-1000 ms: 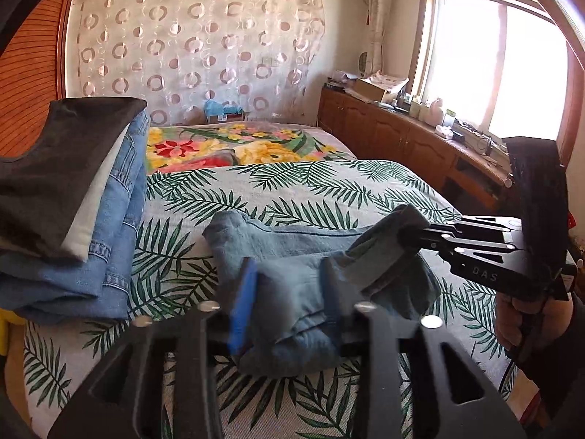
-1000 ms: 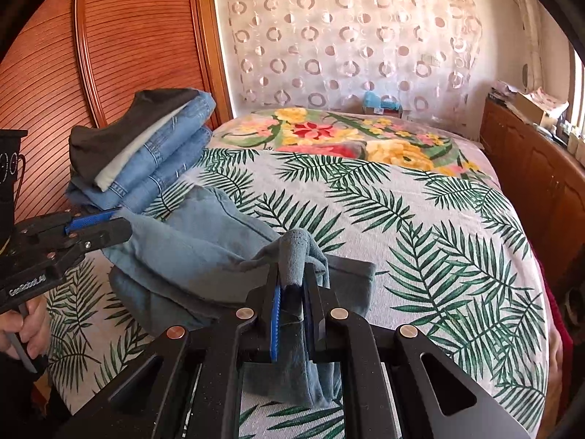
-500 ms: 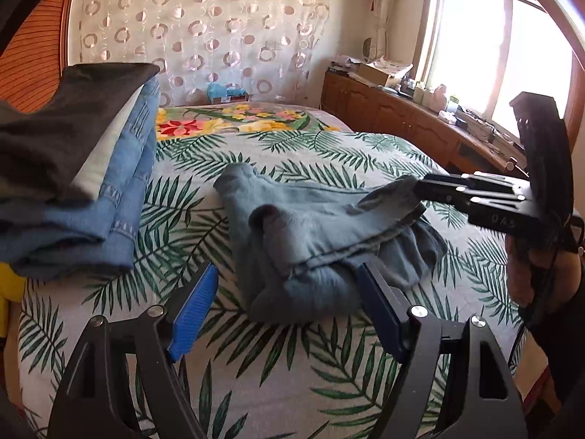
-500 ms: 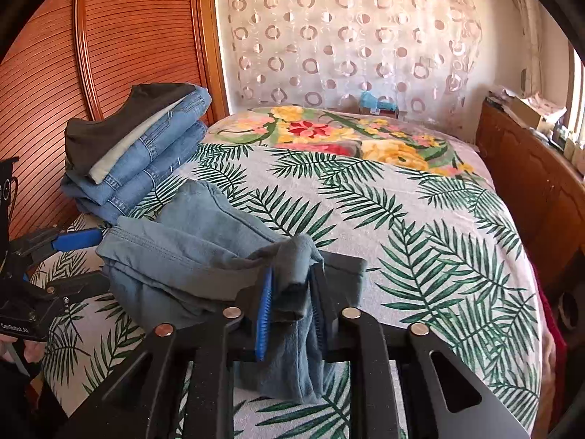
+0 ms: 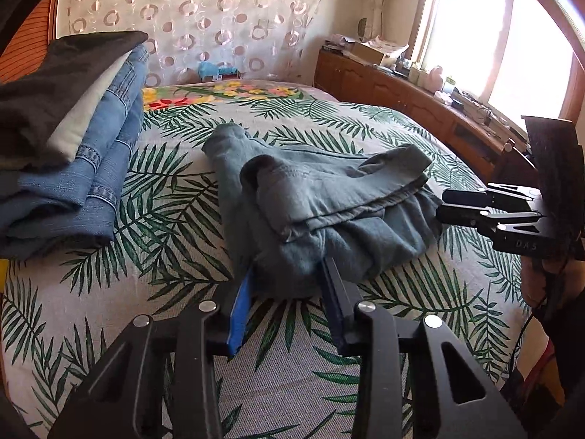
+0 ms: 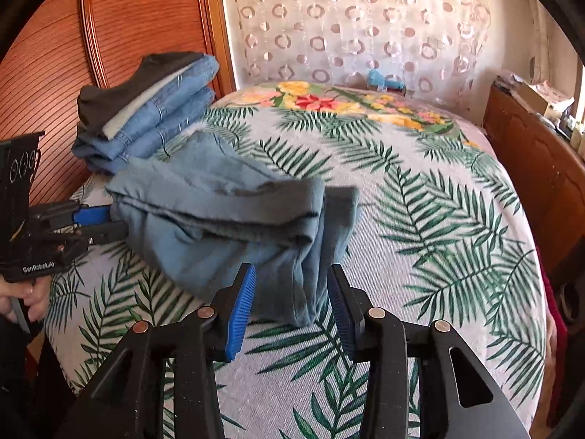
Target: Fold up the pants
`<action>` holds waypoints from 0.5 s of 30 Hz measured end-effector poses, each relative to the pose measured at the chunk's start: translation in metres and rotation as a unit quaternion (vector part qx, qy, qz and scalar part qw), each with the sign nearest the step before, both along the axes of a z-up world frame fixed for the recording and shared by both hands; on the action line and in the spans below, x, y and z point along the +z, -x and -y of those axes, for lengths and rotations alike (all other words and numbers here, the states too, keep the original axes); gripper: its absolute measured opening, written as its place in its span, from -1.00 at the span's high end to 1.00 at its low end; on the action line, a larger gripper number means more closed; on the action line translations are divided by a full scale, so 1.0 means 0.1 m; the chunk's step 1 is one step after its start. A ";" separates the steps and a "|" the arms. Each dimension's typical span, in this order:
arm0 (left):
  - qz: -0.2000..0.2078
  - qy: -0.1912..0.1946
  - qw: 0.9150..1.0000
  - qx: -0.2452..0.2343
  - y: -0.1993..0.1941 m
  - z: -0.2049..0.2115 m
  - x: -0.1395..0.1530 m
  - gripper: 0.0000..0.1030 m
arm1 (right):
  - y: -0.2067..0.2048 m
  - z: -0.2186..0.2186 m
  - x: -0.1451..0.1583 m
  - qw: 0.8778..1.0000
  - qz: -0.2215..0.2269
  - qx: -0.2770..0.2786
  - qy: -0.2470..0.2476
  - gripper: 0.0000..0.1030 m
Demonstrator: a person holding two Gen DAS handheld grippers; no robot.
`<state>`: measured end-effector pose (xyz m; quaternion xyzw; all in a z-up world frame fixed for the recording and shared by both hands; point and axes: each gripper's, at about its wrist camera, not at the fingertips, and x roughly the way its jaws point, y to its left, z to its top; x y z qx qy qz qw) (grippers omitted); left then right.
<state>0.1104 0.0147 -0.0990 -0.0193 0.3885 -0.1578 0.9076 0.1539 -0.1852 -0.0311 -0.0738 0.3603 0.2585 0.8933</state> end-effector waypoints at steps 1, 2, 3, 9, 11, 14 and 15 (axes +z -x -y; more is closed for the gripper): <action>-0.001 -0.002 1.000 0.000 -0.01 0.01 0.00 0.27 | -0.01 0.00 -0.03 1.000 -0.007 -0.001 0.000 0.18; -0.001 -0.004 1.000 0.000 -0.01 0.01 0.00 0.27 | -0.03 0.00 -0.05 1.000 -0.011 -0.002 0.000 0.18; -0.002 -0.005 1.000 0.000 -0.02 0.01 0.00 0.27 | -0.05 -0.01 -0.07 1.000 -0.015 -0.003 -0.001 0.18; 0.014 -0.002 1.000 0.005 0.02 -0.02 0.04 0.82 | -0.07 -0.06 -0.12 1.000 -0.019 0.007 0.008 0.63; 0.014 0.007 1.000 0.007 0.06 -0.06 0.06 0.82 | -0.07 -0.06 -0.10 1.000 -0.006 0.005 0.025 0.83; 0.015 0.016 1.000 0.004 0.15 -0.08 0.09 0.83 | 0.00 0.00 -0.07 1.000 0.005 0.004 0.022 0.85; 0.016 0.019 1.000 0.002 0.19 -0.08 0.10 0.83 | 0.02 0.03 -0.07 1.000 0.004 0.005 0.022 0.85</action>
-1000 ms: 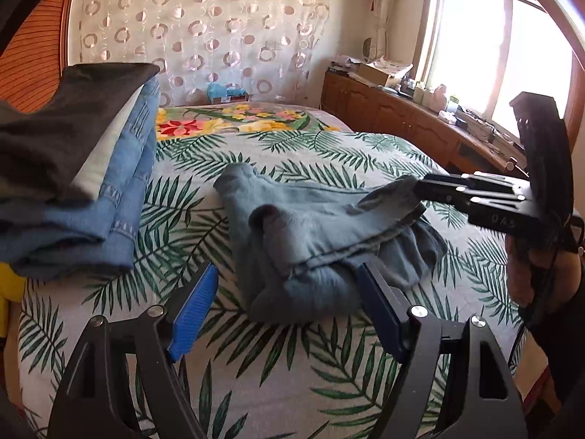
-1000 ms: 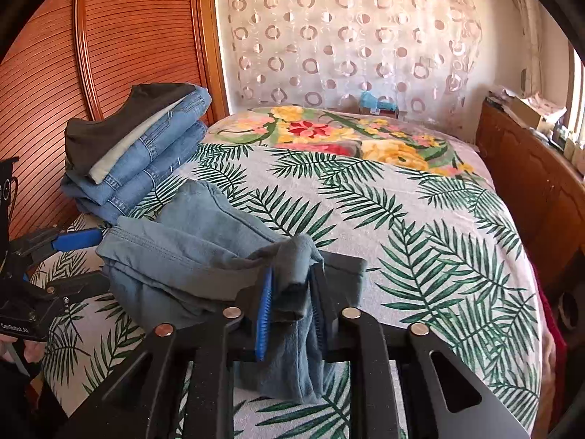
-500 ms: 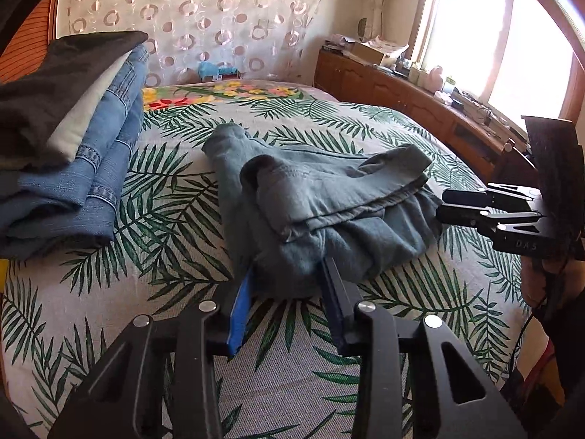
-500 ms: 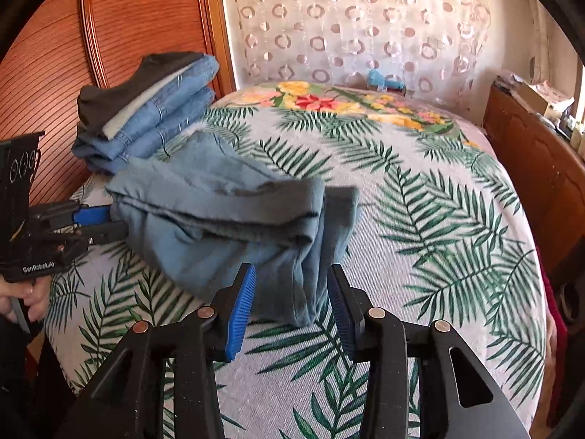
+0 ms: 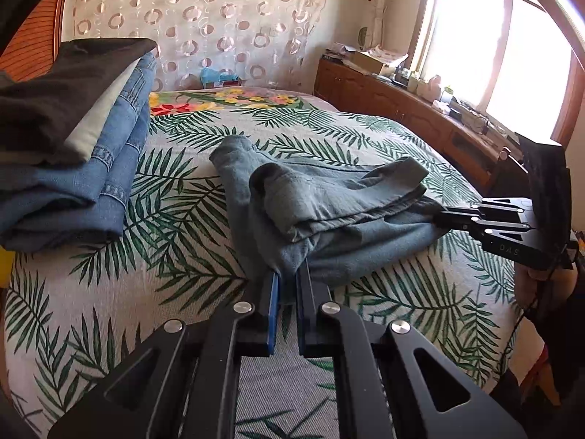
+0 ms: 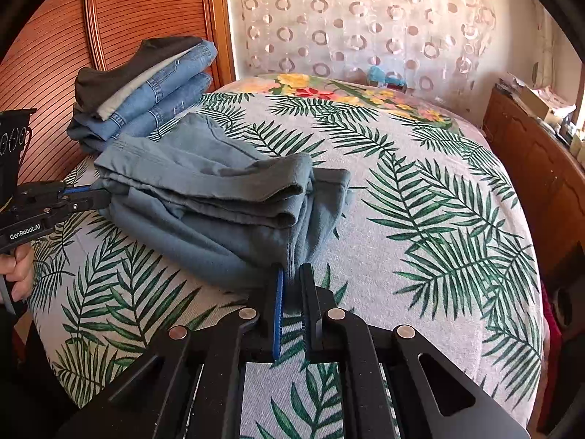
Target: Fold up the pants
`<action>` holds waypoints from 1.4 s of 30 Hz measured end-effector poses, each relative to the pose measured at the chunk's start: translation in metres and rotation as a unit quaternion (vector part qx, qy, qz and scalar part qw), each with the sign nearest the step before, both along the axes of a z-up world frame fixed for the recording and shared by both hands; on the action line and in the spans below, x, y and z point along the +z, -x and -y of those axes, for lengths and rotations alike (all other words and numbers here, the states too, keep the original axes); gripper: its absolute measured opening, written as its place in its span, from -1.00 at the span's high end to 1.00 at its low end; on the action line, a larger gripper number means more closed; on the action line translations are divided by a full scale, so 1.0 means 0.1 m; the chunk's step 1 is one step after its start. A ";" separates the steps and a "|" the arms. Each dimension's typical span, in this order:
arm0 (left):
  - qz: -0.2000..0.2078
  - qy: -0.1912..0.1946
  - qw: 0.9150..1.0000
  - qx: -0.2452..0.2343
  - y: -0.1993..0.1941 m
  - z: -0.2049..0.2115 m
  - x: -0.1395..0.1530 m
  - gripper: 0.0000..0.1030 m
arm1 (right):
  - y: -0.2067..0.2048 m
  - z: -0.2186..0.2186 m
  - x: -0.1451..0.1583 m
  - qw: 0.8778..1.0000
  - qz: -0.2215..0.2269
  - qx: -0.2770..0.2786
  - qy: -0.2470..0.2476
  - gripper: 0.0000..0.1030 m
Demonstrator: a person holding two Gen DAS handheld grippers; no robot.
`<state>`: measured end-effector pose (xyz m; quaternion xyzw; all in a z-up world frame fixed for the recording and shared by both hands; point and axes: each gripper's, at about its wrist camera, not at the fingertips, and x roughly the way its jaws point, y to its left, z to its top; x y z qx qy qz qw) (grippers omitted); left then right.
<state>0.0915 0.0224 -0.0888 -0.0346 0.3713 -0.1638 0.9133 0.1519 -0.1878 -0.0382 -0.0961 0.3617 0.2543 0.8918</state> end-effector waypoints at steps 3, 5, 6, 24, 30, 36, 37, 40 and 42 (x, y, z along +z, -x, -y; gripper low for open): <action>0.005 0.002 1.000 -0.009 0.13 0.02 0.06 0.83 | 0.12 0.04 0.00 1.000 0.004 0.004 -0.001 0.85; 0.004 0.007 1.000 -0.014 0.23 0.03 0.09 0.83 | 0.20 0.07 0.01 1.000 0.003 0.008 -0.005 0.85; 0.005 0.012 1.000 -0.020 0.30 0.03 0.11 0.83 | 0.27 0.10 0.03 1.000 0.003 0.010 -0.009 0.85; -0.005 -0.025 0.999 -0.027 0.56 0.13 -0.02 0.75 | 0.92 0.32 0.09 1.000 -0.006 0.016 -0.023 0.85; 0.000 -0.023 1.000 -0.013 0.57 0.08 -0.02 0.11 | 0.97 0.29 0.13 1.000 0.002 0.015 -0.019 0.85; -0.007 -0.024 1.000 0.001 0.54 0.01 -0.04 0.10 | 0.97 0.28 0.10 1.000 0.000 0.012 -0.022 0.79; -0.007 -0.025 1.000 0.001 0.54 0.01 -0.04 0.10 | 0.96 0.28 0.09 1.000 -0.001 0.010 -0.022 0.78; -0.006 -0.025 1.000 0.002 0.54 0.00 -0.04 0.10 | 0.94 0.27 0.10 1.000 0.001 0.007 -0.022 0.69; 0.000 -0.016 1.000 0.008 0.55 -0.02 -0.02 0.10 | 0.94 0.28 0.13 1.000 0.007 0.003 -0.024 0.55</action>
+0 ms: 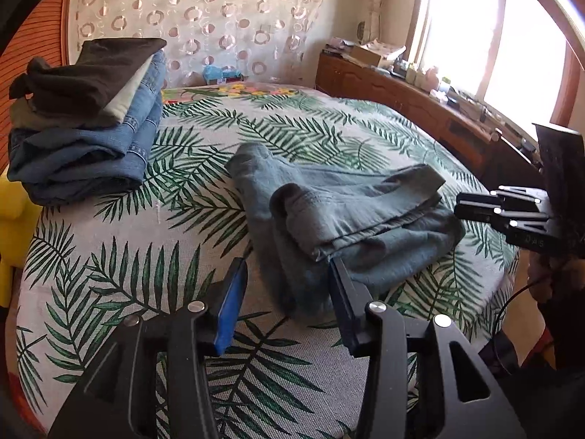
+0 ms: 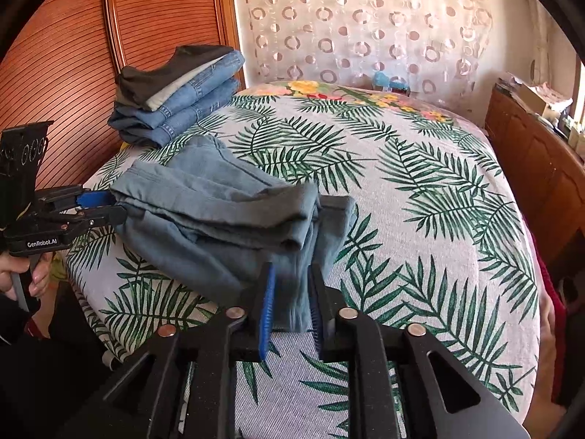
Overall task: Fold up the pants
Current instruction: 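Move both grippers to the folded edge and grasp it again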
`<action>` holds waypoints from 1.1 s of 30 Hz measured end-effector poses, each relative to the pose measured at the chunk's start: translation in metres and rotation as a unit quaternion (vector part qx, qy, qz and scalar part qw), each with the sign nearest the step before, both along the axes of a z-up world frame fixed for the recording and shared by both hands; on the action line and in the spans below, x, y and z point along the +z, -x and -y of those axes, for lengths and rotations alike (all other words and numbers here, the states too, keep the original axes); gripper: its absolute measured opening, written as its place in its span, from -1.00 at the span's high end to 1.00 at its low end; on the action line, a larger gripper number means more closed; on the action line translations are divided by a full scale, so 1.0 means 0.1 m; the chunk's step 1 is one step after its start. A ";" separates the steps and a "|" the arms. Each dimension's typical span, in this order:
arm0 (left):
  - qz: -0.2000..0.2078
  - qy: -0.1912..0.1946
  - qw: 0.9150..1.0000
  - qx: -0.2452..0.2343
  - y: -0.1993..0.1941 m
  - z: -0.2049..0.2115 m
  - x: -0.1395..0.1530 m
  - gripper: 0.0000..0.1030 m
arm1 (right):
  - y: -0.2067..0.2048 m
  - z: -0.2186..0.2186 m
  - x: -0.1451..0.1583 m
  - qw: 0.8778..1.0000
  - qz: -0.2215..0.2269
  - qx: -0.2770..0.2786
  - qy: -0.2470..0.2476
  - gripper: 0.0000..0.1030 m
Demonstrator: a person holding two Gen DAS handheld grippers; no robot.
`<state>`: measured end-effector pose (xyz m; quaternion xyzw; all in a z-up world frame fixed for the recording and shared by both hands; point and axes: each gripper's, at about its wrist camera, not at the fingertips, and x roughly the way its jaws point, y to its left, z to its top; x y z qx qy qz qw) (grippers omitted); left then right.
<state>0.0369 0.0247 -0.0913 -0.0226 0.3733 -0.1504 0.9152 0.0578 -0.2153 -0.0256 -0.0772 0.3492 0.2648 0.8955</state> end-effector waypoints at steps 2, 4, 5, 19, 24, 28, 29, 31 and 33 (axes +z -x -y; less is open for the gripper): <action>0.005 0.011 1.000 0.004 0.01 -0.03 0.02 0.10 | -0.01 0.00 0.00 1.000 0.001 0.000 0.001 0.46; 0.008 0.006 1.000 0.004 0.02 -0.02 0.03 0.10 | -0.03 -0.01 -0.03 1.000 -0.002 0.003 0.004 0.46; 0.008 0.004 1.000 0.004 0.02 -0.02 0.03 0.10 | -0.04 -0.02 -0.05 1.000 -0.004 0.004 0.006 0.45; 0.006 -0.002 1.000 0.014 -0.11 -0.08 0.01 0.10 | -0.30 -0.21 -0.21 1.000 -0.016 0.011 0.019 0.45; 0.014 -0.011 1.000 0.018 -0.27 -0.07 0.07 0.10 | -0.45 -0.34 -0.25 0.999 -0.015 0.015 0.034 0.45; 0.019 -0.011 1.000 0.018 -0.40 -0.06 0.13 0.10 | -0.58 -0.44 -0.23 0.999 -0.007 0.017 0.047 0.45; 0.020 -0.012 1.000 0.018 -0.43 -0.05 0.14 0.10 | -0.61 -0.46 -0.22 0.999 -0.005 0.018 0.050 0.45; 0.018 -0.011 1.000 0.017 -0.53 -0.04 0.14 0.10 | -0.69 -0.50 -0.22 0.998 0.000 0.018 0.054 0.45; 0.012 -0.007 1.000 0.017 -0.58 -0.03 0.13 0.10 | -0.79 -0.52 -0.21 0.998 0.002 0.015 0.056 0.45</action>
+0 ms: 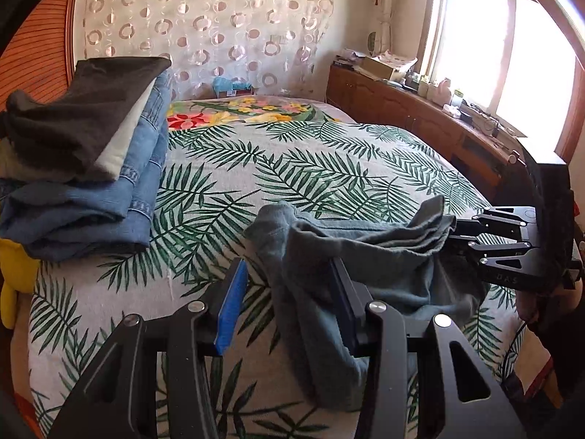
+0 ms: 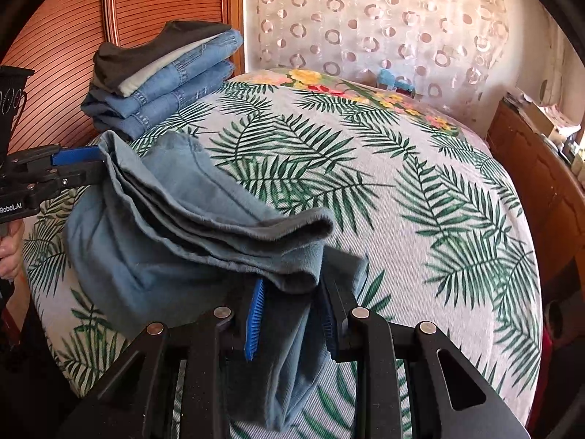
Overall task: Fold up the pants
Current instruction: 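Move both grippers to the folded edge and grasp it again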
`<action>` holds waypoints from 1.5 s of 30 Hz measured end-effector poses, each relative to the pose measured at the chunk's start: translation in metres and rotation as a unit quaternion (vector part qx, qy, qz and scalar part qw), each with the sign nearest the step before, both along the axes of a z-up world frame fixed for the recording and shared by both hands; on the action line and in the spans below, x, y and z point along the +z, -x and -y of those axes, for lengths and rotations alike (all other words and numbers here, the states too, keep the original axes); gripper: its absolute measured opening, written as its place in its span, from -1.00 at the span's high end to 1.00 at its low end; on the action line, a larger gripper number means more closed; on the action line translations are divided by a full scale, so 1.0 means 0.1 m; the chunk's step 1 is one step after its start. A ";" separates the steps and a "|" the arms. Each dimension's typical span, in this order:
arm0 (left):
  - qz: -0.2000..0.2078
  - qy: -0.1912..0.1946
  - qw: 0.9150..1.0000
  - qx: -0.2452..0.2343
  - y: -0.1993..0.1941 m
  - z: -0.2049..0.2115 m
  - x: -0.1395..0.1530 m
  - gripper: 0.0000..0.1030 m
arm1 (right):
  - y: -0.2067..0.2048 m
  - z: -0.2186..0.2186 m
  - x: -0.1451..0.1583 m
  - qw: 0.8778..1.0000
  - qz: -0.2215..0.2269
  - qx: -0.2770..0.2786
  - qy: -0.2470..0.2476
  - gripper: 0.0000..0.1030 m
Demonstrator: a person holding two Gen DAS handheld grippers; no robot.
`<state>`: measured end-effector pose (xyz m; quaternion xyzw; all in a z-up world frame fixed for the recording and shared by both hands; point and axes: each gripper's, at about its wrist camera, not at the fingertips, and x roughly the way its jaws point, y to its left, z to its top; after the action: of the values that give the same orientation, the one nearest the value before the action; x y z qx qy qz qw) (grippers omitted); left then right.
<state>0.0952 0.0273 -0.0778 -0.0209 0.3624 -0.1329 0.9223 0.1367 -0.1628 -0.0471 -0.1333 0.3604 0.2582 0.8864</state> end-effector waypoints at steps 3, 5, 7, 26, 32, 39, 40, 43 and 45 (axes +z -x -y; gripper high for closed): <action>-0.005 0.005 1.000 0.002 -0.04 0.02 -0.03 0.10 | -0.14 -0.01 0.01 1.000 -0.005 0.002 -0.012 0.45; -0.006 0.003 1.000 0.004 -0.06 0.02 -0.04 0.10 | -0.23 0.00 0.01 1.000 -0.009 -0.002 -0.023 0.45; -0.007 0.002 1.000 0.005 -0.10 0.04 -0.05 0.10 | -0.30 0.02 0.02 0.999 -0.012 -0.005 -0.035 0.45; 0.026 -0.012 0.999 -0.028 -0.32 0.28 0.17 0.72 | -0.46 0.12 0.02 0.997 -0.017 -0.035 -0.073 0.86; 0.024 -0.015 1.000 -0.013 -0.31 0.24 0.16 0.14 | -0.46 -0.02 -0.02 0.998 -0.012 -0.042 -0.052 0.86; 0.016 -0.019 0.999 -0.034 -0.23 0.30 0.09 -0.53 | -0.46 0.07 0.02 0.997 -0.019 -0.043 -0.067 0.86; 0.009 -0.021 0.999 -0.038 -0.23 0.32 0.06 -0.53 | -0.46 0.07 0.02 0.997 -0.019 -0.043 -0.069 0.86; -0.001 -0.027 0.999 -0.037 -0.20 0.36 0.00 -0.53 | -0.42 0.08 0.03 0.997 -0.014 -0.045 -0.066 0.85; -0.004 -0.033 0.999 -0.038 -0.18 0.38 -0.04 -0.53 | -0.39 0.08 0.05 0.997 -0.011 -0.045 -0.065 0.80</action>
<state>0.1133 -0.0106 -0.0816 0.0224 0.3711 -0.1561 0.9151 0.1754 -0.1713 -0.0422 -0.0559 0.3586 0.2426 0.8997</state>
